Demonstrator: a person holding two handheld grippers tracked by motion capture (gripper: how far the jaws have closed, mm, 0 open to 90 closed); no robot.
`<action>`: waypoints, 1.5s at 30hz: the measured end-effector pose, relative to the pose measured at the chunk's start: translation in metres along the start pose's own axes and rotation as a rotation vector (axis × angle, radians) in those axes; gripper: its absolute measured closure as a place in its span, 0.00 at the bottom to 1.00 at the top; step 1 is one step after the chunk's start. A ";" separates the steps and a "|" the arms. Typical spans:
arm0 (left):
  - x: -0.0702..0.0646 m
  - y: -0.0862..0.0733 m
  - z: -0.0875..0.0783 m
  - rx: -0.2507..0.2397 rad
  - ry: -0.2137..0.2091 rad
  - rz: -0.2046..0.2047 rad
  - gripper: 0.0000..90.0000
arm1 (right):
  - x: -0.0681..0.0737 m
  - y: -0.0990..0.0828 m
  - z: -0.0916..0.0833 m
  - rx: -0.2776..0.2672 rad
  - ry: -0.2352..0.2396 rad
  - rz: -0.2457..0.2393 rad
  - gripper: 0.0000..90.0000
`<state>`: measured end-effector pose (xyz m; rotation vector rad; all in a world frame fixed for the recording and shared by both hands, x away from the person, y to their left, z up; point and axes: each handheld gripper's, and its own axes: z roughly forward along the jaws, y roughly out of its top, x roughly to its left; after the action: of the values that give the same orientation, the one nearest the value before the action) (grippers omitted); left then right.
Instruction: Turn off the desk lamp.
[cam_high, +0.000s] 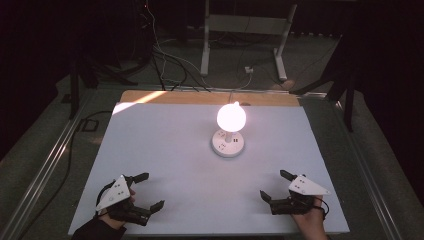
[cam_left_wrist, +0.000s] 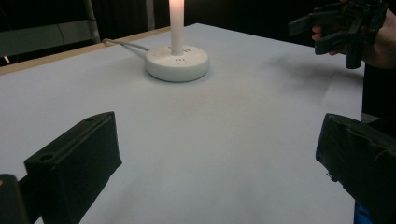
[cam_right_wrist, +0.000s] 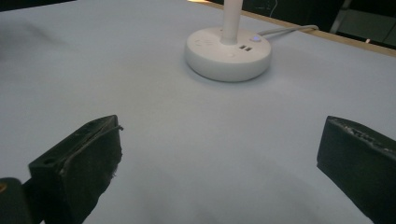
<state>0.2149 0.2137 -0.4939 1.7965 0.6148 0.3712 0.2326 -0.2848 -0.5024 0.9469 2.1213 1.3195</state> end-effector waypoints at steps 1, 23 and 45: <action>0.000 0.000 0.000 0.000 -0.002 -0.002 0.00 | -0.001 -0.001 0.000 0.003 0.000 0.007 0.00; 0.002 0.000 0.001 0.014 0.004 -0.030 0.00 | -0.004 0.002 -0.004 -0.031 0.035 0.018 0.00; 0.002 0.000 0.001 0.016 0.001 -0.034 0.00 | -0.009 0.034 -0.008 -0.038 -0.027 0.043 0.00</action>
<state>0.2171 0.2145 -0.4942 1.7989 0.6499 0.3447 0.2435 -0.2865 -0.4678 0.9939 2.0591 1.3553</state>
